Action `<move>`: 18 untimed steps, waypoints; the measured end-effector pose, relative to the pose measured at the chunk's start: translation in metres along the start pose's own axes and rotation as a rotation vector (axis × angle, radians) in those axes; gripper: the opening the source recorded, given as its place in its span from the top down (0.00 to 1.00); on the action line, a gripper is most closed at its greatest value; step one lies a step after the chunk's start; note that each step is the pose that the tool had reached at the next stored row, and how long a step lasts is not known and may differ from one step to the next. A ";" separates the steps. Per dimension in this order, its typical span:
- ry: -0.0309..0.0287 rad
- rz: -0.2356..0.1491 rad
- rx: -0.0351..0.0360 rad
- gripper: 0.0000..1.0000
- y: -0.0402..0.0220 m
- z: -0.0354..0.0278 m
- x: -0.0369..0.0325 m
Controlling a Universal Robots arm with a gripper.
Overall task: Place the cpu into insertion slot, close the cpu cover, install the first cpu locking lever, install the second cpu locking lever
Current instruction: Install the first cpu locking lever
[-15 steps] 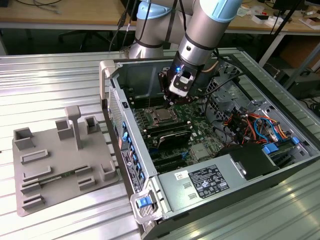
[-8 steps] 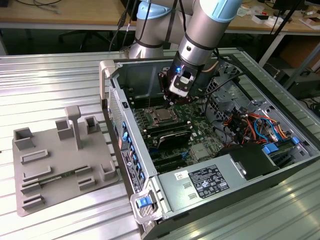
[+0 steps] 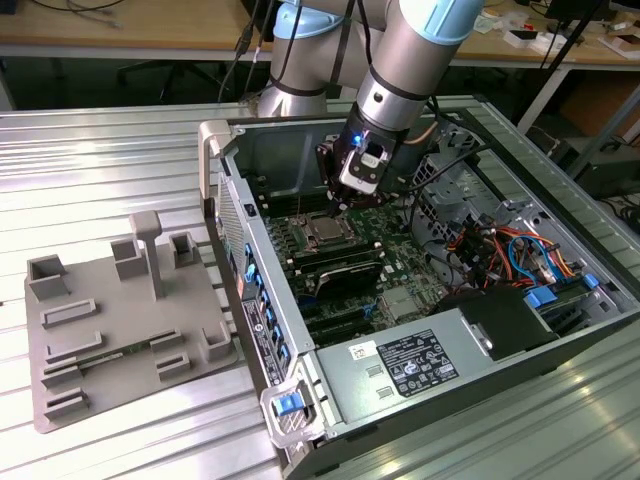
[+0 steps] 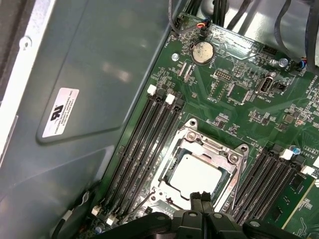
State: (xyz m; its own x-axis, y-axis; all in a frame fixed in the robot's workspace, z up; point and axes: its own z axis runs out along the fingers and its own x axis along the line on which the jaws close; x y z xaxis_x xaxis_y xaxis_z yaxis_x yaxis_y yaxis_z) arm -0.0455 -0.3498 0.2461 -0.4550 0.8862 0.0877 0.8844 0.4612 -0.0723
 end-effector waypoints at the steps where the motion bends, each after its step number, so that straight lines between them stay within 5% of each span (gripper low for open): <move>1: 0.0000 -0.001 0.0001 0.89 0.0000 0.0000 0.0000; 18: 0.0014 -0.028 0.0006 0.89 0.0001 0.0000 0.0000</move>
State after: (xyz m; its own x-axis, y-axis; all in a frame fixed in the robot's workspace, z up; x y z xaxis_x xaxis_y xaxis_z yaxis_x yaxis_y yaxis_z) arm -0.0454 -0.3498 0.2461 -0.4795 0.8728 0.0911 0.8711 0.4860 -0.0704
